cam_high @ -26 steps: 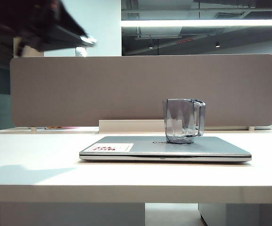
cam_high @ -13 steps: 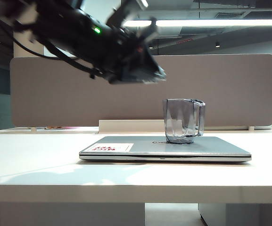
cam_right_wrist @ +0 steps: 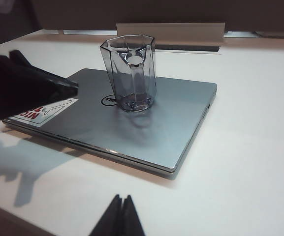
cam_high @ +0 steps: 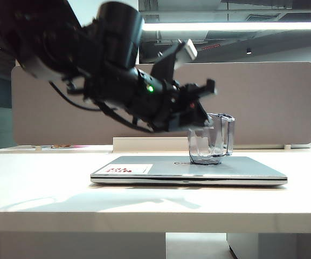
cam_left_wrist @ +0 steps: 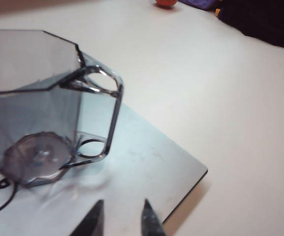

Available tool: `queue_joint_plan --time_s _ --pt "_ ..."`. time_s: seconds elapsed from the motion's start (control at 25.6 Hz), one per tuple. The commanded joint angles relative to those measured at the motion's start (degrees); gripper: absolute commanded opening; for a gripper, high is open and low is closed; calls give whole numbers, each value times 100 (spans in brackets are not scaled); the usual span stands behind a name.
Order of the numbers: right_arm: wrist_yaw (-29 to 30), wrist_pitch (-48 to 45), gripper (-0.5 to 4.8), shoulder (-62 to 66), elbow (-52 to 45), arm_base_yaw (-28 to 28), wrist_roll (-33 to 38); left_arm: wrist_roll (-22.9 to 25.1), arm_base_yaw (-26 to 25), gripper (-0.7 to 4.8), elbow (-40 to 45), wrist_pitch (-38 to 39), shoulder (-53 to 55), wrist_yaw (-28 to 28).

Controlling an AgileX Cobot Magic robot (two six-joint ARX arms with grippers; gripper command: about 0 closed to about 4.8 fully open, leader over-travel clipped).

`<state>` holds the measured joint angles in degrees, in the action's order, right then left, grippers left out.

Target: Pick up the water cup and place it on the left side of the laptop.

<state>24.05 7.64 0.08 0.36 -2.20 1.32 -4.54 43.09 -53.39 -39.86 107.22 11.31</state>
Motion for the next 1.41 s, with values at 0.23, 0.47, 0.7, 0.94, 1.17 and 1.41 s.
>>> queue_joint_plan --time_s 0.23,0.47,0.7,0.94,1.17,1.41 --pt "-9 -57 -6 -9 -33 -2 20 -35 103 94 -525 -592 737 -68" --pt "9 -57 -6 -9 -33 -2 22 -37 105 131 -1185 -48 1058 -175" --pt "9 -55 -6 -9 -33 -2 22 -31 103 131 -1193 -109 1130 -409" --pt "9 -55 -6 -9 -33 -2 22 -37 107 131 -1198 -461 1300 -448" --pt "11 -55 -6 -9 -33 -2 22 -37 105 131 -1244 -649 1384 -446" --pt "28 -55 -6 -9 -33 -2 22 -37 107 134 -1508 -651 1593 -208"
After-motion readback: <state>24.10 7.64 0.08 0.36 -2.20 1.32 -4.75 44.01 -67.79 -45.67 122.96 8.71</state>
